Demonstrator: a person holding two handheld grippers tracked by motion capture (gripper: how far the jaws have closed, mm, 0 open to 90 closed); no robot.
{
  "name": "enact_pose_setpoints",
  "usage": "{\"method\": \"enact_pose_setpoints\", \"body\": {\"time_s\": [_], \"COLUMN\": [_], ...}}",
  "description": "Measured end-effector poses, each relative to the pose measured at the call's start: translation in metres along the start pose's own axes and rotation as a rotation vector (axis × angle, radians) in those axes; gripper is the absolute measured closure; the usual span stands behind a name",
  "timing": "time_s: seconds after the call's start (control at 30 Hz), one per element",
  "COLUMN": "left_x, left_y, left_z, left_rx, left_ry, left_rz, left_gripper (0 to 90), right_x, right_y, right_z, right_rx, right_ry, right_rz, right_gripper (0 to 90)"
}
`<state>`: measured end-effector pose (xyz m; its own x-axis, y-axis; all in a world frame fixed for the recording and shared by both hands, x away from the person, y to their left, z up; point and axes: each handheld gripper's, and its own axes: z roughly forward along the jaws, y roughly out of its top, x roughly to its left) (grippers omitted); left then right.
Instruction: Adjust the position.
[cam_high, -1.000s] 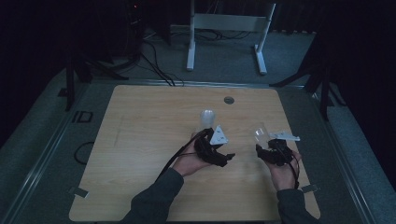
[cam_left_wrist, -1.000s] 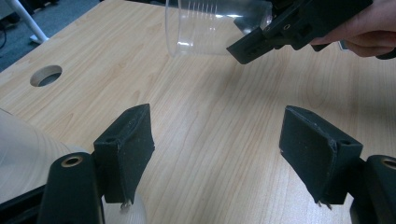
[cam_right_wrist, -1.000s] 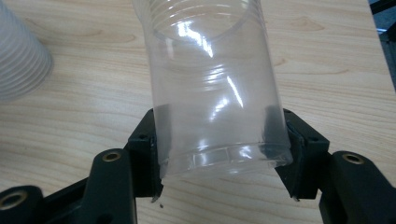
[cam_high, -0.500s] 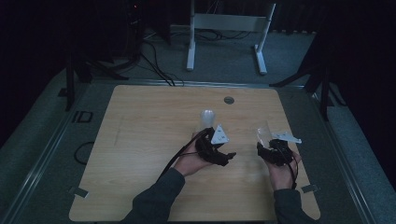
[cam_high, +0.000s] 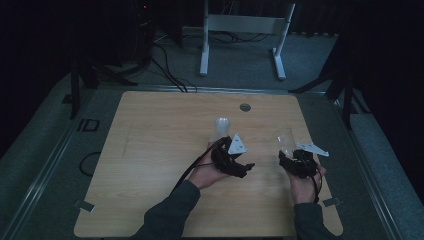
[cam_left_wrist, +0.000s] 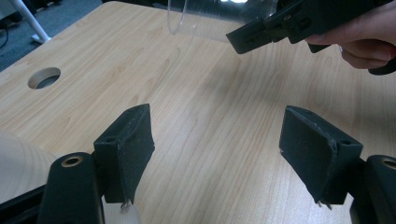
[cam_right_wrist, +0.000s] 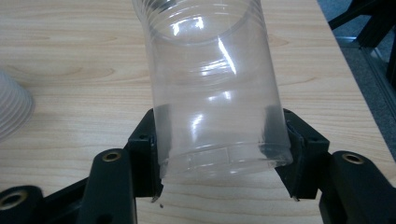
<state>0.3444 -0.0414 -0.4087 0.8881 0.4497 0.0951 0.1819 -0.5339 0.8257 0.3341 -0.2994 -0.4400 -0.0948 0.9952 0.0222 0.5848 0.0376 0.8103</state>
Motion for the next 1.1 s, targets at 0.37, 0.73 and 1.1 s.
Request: {"method": "enact_pose_setpoints", "body": {"time_s": [0.37, 0.73, 1.1], "left_x": [0.000, -0.002, -0.005], "left_y": [0.002, 0.006, 0.011], "left_z": [0.002, 0.007, 0.012], "left_rx": [-0.012, -0.021, -0.028], "left_ry": [-0.005, -0.006, -0.007], "left_rz": [-0.016, -0.033, -0.042], "left_gripper": [25.7, 25.7, 25.7], "right_x": [0.000, 0.000, 0.004], "right_y": [-0.002, -0.003, -0.007], "right_z": [-0.003, -0.007, -0.012], "right_rx": [-0.046, -0.102, -0.178], "right_ry": [-0.001, 0.002, -0.016], "right_rz": [-0.005, 0.002, -0.015], "right_gripper": [41.8, 41.9, 41.9]}}
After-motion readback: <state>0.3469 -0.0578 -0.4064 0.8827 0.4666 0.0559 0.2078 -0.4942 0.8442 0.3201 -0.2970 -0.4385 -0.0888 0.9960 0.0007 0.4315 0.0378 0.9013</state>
